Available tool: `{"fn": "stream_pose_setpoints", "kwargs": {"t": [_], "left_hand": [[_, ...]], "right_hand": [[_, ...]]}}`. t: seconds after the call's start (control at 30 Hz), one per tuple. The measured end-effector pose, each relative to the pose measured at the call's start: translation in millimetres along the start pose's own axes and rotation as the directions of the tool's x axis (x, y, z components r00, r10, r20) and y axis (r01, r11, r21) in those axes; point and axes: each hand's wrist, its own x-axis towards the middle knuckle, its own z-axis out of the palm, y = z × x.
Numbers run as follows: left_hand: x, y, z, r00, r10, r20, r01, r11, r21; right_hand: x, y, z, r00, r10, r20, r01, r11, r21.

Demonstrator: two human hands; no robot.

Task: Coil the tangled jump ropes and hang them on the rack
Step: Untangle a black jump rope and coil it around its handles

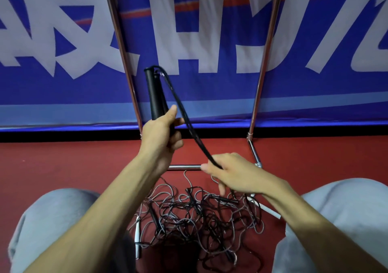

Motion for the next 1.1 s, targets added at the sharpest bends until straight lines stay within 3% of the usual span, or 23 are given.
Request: {"fn": "stream_pose_setpoints", "kwargs": {"t": [0.07, 0.17, 0.37, 0.43, 0.5, 0.53, 0.6, 0.63, 0.67, 0.77, 0.83, 0.97, 1.03, 1.1], "left_hand": [[-1, 0, -2, 0.997, -0.079, 0.019, 0.08, 0.995, -0.061], [-5, -3, 0, 0.972, -0.171, 0.16, 0.194, 0.97, -0.146], [5, 1, -7, 0.988, -0.106, 0.115, 0.117, 0.988, -0.097], [12, 1, -13, 0.999, -0.04, 0.023, 0.038, 0.998, 0.054], [19, -1, -18, 0.993, 0.108, -0.047, -0.084, 0.929, 0.361], [21, -3, -21, 0.981, 0.193, -0.036, -0.145, 0.836, 0.529], [23, -5, -24, 0.959, 0.276, 0.071, -0.218, 0.549, 0.807], [22, -6, -25, 0.963, 0.23, 0.138, -0.228, 0.433, 0.872], [20, -7, -25, 0.973, 0.127, 0.191, -0.226, 0.386, 0.894], [14, -13, -20, 0.932, -0.249, 0.264, -0.144, 0.412, 0.9], [7, -15, -16, 0.876, -0.389, 0.285, -0.133, 0.372, 0.919], [-8, -23, -5, 0.735, -0.563, 0.378, -0.272, 0.266, 0.925], [-16, -29, 0, 0.671, -0.595, 0.441, -0.363, 0.255, 0.896], [-20, -30, 3, 0.654, -0.584, 0.481, -0.375, 0.302, 0.876]], "right_hand": [[2, -2, 2, 0.996, -0.004, 0.085, 0.005, 1.0, -0.008], [1, -3, 4, 0.977, 0.035, 0.212, -0.021, 0.998, -0.067], [-8, 7, -15, 0.957, 0.129, 0.258, -0.091, 0.984, -0.155], [-11, 11, -24, 0.958, 0.148, 0.246, -0.091, 0.97, -0.227], [-13, 14, -32, 0.97, 0.135, 0.203, -0.086, 0.968, -0.237], [-15, 14, -36, 0.98, 0.118, 0.16, -0.084, 0.975, -0.206], [-19, 13, -45, 0.998, 0.055, 0.033, -0.051, 0.991, -0.122], [-21, 12, -50, 0.999, 0.022, -0.037, -0.025, 0.997, -0.079], [-23, 13, -54, 0.994, -0.006, -0.108, 0.001, 0.999, -0.042], [-23, 18, -59, 0.941, -0.07, -0.332, 0.047, 0.996, -0.075], [-21, 21, -57, 0.887, -0.077, -0.455, 0.027, 0.993, -0.116], [-19, 19, -56, 0.769, 0.012, -0.639, -0.113, 0.987, -0.117], [-18, 18, -56, 0.767, 0.057, -0.639, -0.166, 0.98, -0.112], [-17, 17, -55, 0.782, 0.118, -0.612, -0.183, 0.982, -0.045]]}}
